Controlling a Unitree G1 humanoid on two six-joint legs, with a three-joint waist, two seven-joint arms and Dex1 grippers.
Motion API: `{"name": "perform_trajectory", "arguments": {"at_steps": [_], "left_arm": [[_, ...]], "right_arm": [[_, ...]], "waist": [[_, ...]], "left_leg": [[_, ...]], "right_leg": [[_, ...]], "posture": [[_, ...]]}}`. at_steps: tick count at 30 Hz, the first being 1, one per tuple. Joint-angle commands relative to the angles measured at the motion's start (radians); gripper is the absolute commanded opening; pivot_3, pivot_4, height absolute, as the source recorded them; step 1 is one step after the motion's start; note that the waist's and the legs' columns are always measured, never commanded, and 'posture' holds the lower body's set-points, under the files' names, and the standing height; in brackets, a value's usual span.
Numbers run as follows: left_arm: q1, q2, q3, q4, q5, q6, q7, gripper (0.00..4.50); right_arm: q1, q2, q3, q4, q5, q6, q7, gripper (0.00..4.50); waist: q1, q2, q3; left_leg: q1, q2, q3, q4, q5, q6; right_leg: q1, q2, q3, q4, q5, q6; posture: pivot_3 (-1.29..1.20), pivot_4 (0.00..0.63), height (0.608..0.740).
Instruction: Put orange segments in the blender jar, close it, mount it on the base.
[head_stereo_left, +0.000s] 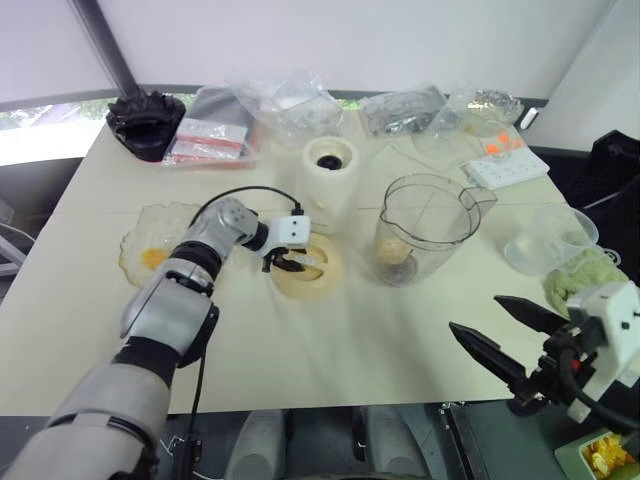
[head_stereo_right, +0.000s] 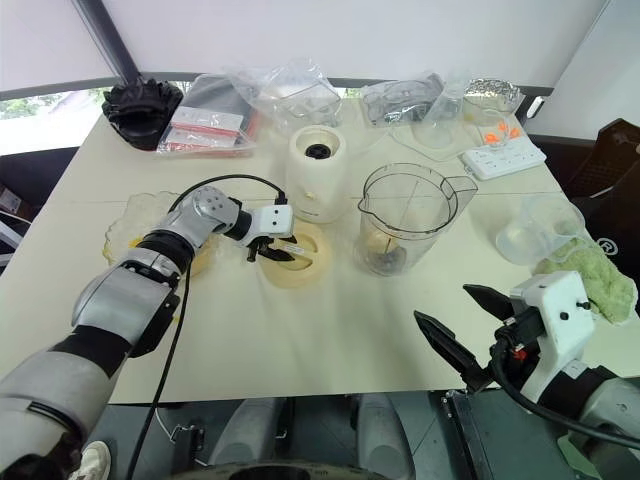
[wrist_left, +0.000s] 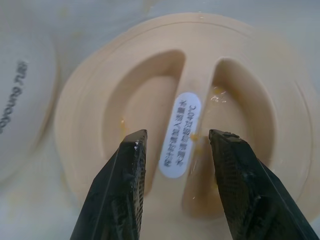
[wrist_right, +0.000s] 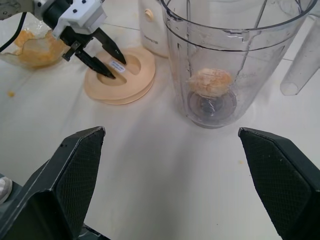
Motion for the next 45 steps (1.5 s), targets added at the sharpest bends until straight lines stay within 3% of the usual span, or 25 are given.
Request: {"name": "perform_trajectory", "arguments": {"at_steps": [1, 6, 9, 11, 12, 18, 24, 29, 34, 40, 45], "left_arm": [[-0.027, -0.017, -0.009, 0.002, 0.028, -0.013, 0.011, 2.05], [-0.021, -0.033, -0.028, 0.008, 0.07, -0.021, 0.022, 2.05], [-0.011, -0.033, -0.038, 0.008, 0.088, -0.036, 0.024, 1.2], [-0.003, -0.03, -0.037, 0.007, 0.091, -0.041, 0.018, 0.32], [-0.001, -0.029, -0.036, 0.007, 0.091, -0.043, 0.014, 0.25], [0.002, -0.001, -0.003, -0.003, 0.061, -0.03, 0.028, 0.25], [0.014, 0.032, 0.061, -0.043, -0.001, -0.03, 0.02, 0.25], [0.06, 0.078, 0.13, -0.146, -0.081, -0.011, -0.016, 0.25], [0.151, 0.126, 0.186, -0.364, -0.171, 0.092, -0.053, 0.25], [0.323, 0.185, 0.225, -0.768, -0.255, 0.31, -0.046, 0.25], [0.385, 0.208, 0.232, -0.942, -0.287, 0.435, -0.013, 0.25]], "right_arm": [[0.014, -0.006, -0.009, -0.02, -0.011, -0.026, -0.004, 4.5], [0.016, -0.001, -0.01, -0.02, -0.026, -0.025, -0.018, 4.5], [0.012, 0.022, 0.004, -0.02, -0.055, -0.014, -0.035, 4.5], [0.004, 0.039, 0.025, -0.014, -0.107, -0.005, -0.04, 4.5], [-0.002, 0.047, 0.036, -0.01, -0.135, -0.001, -0.042, 4.5], [-0.198, 0.107, 0.194, 0.151, -0.383, -0.016, -0.08, 4.5], [-0.391, 0.145, 0.333, 0.355, -0.506, -0.019, -0.003, 4.5], [-0.578, 0.153, 0.441, 0.554, -0.701, -0.092, 0.049, 4.5], [-0.729, 0.176, 0.488, 0.727, -0.799, -0.152, 0.124, 4.5], [-0.896, 0.197, 0.541, 0.936, -0.874, -0.217, 0.231, 4.5], [-0.972, 0.22, 0.562, 1.037, -0.894, -0.248, 0.323, 4.5]], "waist": [[0.0, 0.0, 0.0], [0.0, 0.0, -0.001], [0.0, -0.001, -0.001], [0.0, -0.001, -0.002], [0.0, -0.001, -0.002], [-0.003, -0.001, -0.003], [-0.004, -0.001, -0.002], [-0.002, -0.001, -0.002], [-0.002, 0.0, -0.002], [-0.006, 0.0, -0.002], [-0.005, 0.0, -0.002]], "left_leg": [[0.0, 0.0, 0.0, 0.0, 0.0, 0.0], [0.001, 0.0, 0.0, 0.0, 0.0, 0.0], [0.004, 0.0, 0.0, 0.0, 0.0, 0.0], [0.006, 0.0, 0.0, 0.0, 0.0, 0.0], [0.008, 0.0, 0.0, 0.0, 0.0, 0.0], [0.011, 0.001, 0.002, 0.0, 0.0, 0.0], [0.011, 0.0, 0.002, 0.0, 0.0, 0.0], [0.01, 0.0, 0.002, 0.0, 0.0, 0.0], [0.01, -0.001, 0.002, -0.001, 0.0, 0.0], [0.011, -0.001, 0.002, -0.001, 0.0, 0.0], [0.012, 0.0, 0.002, 0.0, 0.0, 0.0]], "right_leg": [[0.0, 0.0, 0.0, 0.0, 0.0, 0.0], [0.002, 0.0, 0.0, 0.0, 0.0, 0.0], [0.003, 0.0, 0.0, 0.0, 0.0, 0.0], [0.006, 0.0, 0.0, 0.0, 0.0, 0.0], [0.008, 0.0, 0.0, 0.0, 0.0, 0.0], [0.01, -0.001, 0.0, -0.001, 0.0, -0.001], [0.009, 0.001, 0.0, 0.001, 0.001, -0.001], [0.007, 0.001, 0.0, 0.002, 0.001, -0.002], [0.007, 0.0, 0.0, 0.003, 0.001, -0.001], [0.006, 0.001, 0.001, 0.005, 0.001, -0.001], [0.005, 0.001, 0.001, 0.01, 0.001, -0.001]], "posture": [[0.0, 0.15, 0.74], [0.0, 0.15, 0.74], [0.0, 0.15, 0.74], [0.0, 0.15, 0.74], [0.0, 0.15, 0.74], [0.0, 0.15, 0.74], [0.0, 0.15, 0.74], [0.0, 0.15, 0.74], [0.0, 0.15, 0.74], [0.0, 0.15, 0.74], [0.0, 0.15, 0.74]]}}
